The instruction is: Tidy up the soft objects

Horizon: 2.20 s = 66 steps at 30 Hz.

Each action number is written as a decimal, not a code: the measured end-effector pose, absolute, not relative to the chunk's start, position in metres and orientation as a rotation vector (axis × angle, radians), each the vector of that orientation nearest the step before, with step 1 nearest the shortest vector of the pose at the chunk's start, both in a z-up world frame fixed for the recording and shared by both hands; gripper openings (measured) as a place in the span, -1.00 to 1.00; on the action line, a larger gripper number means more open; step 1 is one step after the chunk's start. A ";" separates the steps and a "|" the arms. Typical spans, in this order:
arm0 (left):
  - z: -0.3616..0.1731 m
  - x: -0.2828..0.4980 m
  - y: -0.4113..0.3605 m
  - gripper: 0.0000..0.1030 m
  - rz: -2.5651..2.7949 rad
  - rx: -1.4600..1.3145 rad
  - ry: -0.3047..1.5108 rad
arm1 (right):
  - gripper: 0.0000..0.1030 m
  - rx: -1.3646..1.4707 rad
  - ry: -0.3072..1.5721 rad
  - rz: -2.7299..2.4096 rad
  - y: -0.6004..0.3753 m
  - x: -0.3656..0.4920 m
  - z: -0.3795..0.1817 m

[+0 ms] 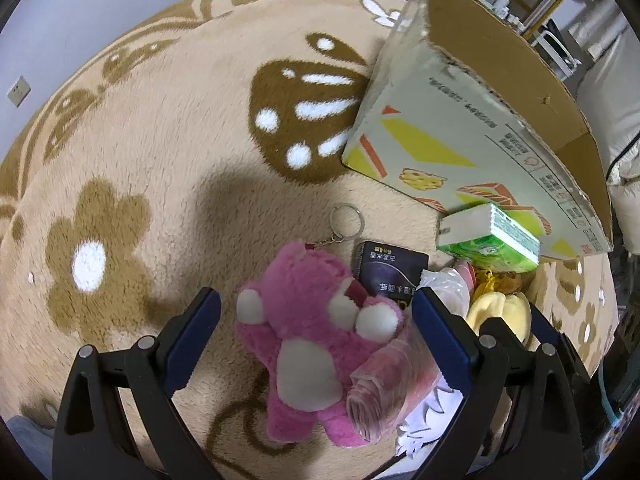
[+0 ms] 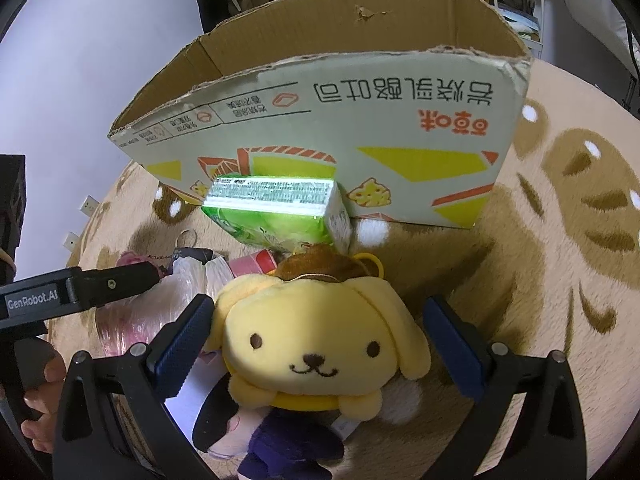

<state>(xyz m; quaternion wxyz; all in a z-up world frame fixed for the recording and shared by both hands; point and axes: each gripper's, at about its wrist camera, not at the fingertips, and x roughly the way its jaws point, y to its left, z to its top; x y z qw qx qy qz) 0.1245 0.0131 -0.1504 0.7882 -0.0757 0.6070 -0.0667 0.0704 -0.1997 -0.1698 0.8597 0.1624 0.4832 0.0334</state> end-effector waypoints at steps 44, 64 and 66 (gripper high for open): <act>-0.116 0.099 0.010 0.14 -0.114 -0.073 1.138 | 0.69 0.281 0.926 0.064 -0.204 0.050 -0.140; -0.038 0.078 0.006 0.14 -0.123 0.009 0.793 | 0.67 0.219 0.569 -0.053 -0.224 0.018 -0.060; -0.028 0.075 0.003 0.14 -0.131 0.014 0.750 | 0.67 0.219 0.551 -0.053 -0.226 0.016 -0.055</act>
